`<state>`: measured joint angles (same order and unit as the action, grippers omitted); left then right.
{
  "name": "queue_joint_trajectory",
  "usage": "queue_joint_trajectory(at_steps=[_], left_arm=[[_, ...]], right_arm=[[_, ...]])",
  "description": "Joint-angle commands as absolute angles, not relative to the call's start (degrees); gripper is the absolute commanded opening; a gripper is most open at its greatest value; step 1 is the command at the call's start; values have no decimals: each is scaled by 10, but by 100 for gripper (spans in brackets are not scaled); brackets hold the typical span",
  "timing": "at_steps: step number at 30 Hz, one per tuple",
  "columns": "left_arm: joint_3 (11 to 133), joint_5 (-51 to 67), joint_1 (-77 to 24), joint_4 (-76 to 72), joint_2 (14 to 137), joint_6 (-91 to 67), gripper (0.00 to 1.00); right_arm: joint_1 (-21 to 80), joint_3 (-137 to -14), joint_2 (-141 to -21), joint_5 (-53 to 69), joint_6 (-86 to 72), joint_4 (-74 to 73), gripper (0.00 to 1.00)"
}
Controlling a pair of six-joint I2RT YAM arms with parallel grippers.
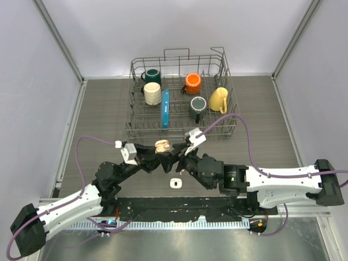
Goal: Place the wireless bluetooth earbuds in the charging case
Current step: Place the earbud in the charging case.
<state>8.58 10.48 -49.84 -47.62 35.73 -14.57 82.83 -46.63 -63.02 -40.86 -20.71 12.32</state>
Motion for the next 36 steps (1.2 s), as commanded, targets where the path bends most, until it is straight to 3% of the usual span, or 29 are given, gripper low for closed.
queue_joint_trajectory(at_steps=[1, 11, 19, 28, 36], left_arm=[[96, 100, -497, -522, 352, -139, 0], [93, 94, -498, -519, 341, -134, 0], [98, 92, -497, -518, 345, -127, 0], [99, 91, -497, -516, 341, -129, 0], [100, 93, -497, -514, 340, -131, 0]], right_arm=[[814, -505, -606, -400, -275, 91, 82], [642, -499, -535, -212, -463, 4, 85], [601, -493, -559, -63, -521, -9, 84], [602, -462, -562, -24, -529, 33, 70], [602, -454, -565, -32, -531, 35, 64]])
